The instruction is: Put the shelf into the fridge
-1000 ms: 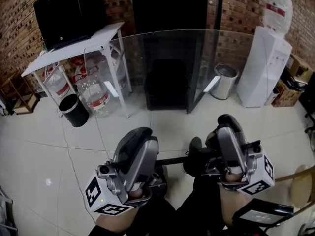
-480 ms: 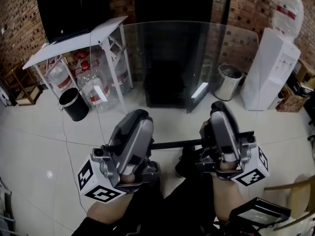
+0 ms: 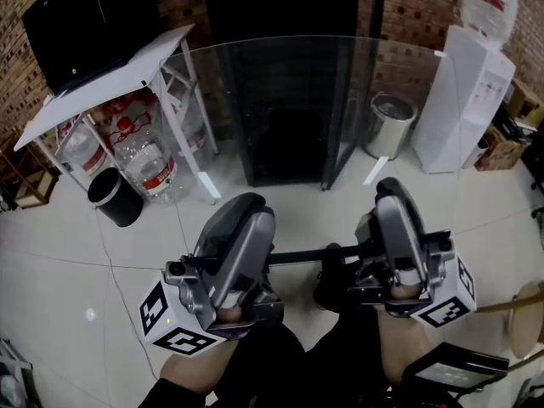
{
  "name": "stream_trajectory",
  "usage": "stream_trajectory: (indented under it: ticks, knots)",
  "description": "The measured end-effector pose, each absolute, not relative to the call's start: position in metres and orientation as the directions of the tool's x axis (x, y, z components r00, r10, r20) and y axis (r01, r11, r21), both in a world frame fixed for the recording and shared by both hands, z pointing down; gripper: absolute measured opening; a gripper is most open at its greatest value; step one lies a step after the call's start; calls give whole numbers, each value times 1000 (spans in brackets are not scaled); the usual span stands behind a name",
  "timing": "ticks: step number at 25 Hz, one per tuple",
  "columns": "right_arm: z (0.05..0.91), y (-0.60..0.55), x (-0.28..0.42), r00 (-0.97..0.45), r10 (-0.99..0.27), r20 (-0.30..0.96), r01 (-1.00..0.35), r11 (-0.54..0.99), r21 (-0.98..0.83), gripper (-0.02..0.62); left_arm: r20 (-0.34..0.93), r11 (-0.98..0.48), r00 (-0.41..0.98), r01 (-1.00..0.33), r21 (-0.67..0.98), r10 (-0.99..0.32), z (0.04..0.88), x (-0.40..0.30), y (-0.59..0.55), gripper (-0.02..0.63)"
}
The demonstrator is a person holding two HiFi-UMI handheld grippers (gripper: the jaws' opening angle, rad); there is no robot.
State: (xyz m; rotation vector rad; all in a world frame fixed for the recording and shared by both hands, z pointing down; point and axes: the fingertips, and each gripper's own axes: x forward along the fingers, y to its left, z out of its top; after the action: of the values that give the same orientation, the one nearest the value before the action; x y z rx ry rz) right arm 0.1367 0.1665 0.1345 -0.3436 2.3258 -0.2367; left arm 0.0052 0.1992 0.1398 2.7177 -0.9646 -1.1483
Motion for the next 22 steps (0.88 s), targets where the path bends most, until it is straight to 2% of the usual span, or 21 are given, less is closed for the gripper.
stream_trajectory:
  ticks: [5, 12, 22]
  knots:
    - [131, 152, 105, -681, -354, -641, -250, 935, -251, 92, -662, -844, 546, -460, 274, -513, 143, -27, 176, 74]
    - [119, 125, 106, -645, -431, -631, -377, 898, -228, 92, -688, -899, 584, -346, 268, -431, 131, -31, 134, 72]
    - [133, 41, 100, -638, -457, -620, -340, 889, -305, 91, -637, -865, 588, -380, 326, -499, 143, -34, 53, 72]
